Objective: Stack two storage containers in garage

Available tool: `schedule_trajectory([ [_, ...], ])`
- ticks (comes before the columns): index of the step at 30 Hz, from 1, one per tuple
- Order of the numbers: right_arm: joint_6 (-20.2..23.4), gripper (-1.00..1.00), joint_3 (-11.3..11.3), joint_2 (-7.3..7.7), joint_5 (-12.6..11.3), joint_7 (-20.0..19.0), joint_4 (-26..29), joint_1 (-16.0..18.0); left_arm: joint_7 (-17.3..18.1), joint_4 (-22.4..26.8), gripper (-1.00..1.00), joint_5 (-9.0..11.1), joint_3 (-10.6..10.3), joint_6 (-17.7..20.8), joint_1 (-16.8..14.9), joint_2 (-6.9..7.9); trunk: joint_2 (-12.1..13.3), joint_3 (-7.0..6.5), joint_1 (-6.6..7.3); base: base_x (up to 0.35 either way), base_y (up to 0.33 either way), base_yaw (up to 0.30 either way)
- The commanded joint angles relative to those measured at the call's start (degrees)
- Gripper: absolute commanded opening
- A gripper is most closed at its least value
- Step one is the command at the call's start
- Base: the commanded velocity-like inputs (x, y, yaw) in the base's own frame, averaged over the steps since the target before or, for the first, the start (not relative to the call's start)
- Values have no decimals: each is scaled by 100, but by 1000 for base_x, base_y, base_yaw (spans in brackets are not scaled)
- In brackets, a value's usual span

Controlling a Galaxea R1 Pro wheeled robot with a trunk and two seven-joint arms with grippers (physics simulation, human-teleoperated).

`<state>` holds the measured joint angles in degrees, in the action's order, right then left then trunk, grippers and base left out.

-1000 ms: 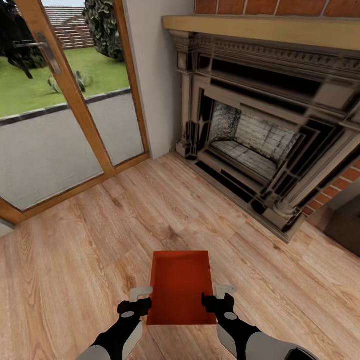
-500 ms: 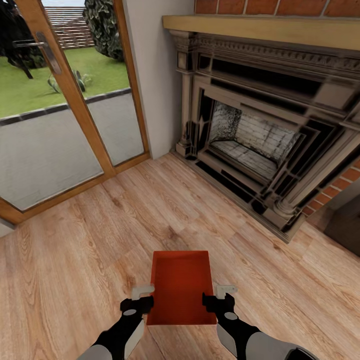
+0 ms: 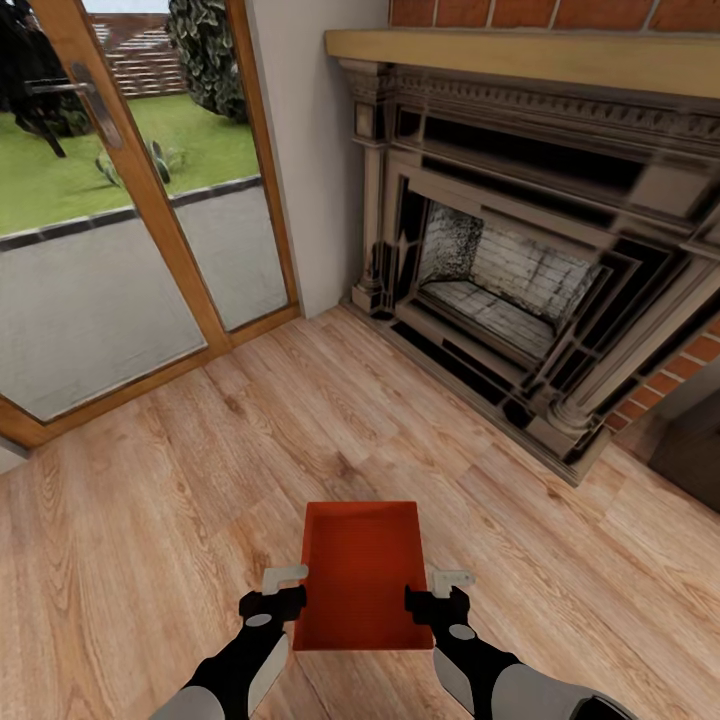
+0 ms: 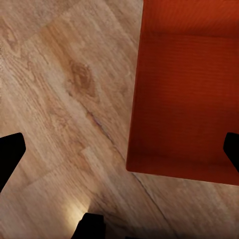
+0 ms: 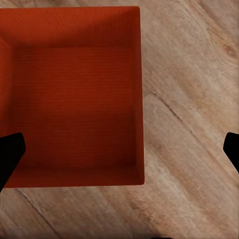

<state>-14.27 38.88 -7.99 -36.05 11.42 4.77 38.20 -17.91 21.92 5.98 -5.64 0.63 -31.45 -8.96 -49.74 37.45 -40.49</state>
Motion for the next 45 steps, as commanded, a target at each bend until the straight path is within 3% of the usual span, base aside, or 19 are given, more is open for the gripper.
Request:
schedule_trajectory([
  [1,-15,100,49,-1,-43,25,-2,3,-43,7,100,61,-50,7,-2,4,-45,23,-23,0,0,0],
  [41,-37,100,55,7,3,-34,-2,3,-42,10,100,70,-54,12,-2,16,-1649,741,-902,0,0,0],
  [45,-41,100,62,109,21,-41,-2,3,-46,13,100,70,-52,12,-2,17,-1810,813,-989,0,0,0],
])
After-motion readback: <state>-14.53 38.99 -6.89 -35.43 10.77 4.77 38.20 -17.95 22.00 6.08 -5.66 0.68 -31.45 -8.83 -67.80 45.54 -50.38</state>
